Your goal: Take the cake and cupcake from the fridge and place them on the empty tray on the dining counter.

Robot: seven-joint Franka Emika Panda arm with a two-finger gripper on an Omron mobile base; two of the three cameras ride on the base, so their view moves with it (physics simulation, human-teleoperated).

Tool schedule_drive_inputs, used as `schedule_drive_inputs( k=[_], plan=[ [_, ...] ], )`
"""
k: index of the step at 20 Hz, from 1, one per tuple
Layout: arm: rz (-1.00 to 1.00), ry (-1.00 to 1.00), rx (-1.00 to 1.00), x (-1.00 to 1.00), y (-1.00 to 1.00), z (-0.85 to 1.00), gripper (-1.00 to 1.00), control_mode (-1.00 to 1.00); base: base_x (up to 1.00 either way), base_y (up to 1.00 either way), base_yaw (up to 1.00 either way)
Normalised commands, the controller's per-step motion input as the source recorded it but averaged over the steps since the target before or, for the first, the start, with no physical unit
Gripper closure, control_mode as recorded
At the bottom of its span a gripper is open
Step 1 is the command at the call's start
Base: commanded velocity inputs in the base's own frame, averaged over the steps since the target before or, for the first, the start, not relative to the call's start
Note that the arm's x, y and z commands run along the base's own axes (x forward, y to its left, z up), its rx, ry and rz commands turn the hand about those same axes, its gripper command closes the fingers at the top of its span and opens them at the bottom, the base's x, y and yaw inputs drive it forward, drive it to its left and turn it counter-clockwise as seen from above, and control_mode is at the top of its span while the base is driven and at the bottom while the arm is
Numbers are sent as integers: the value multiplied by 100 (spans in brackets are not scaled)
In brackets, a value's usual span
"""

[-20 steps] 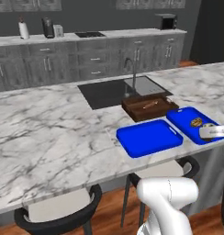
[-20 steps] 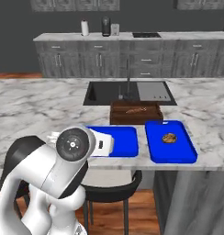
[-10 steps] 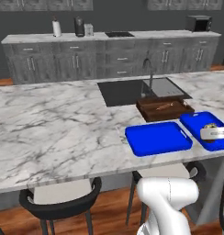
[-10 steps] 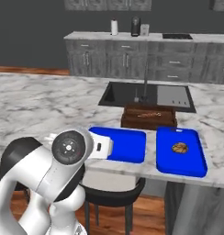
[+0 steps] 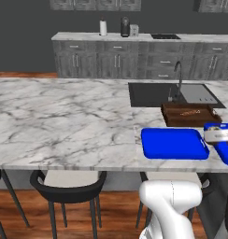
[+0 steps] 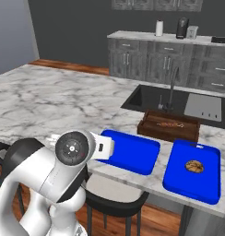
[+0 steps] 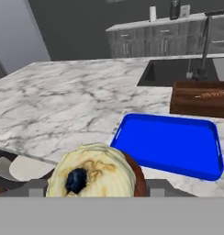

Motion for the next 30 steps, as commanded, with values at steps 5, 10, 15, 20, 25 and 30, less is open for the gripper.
schedule_drive_inputs(
  k=[5, 10, 15, 20, 25, 30],
  plan=[
    [0, 0, 0, 0, 0, 0, 100, 100, 26, 0, 0],
    [0, 5, 5, 67, -10, -16, 100, -100, 0, 0, 0],
    [6, 5, 5, 58, -20, -23, 100, -100, 0, 0, 0],
    [6, 3, 1, 46, -9, -4, 100, -100, 0, 0, 0],
    [0, 0, -1, 58, 0, -26, 100, -100, 0, 0, 0],
    [8, 1, -1, 31, -3, -38, 100, -100, 0, 0, 0]
  ],
)
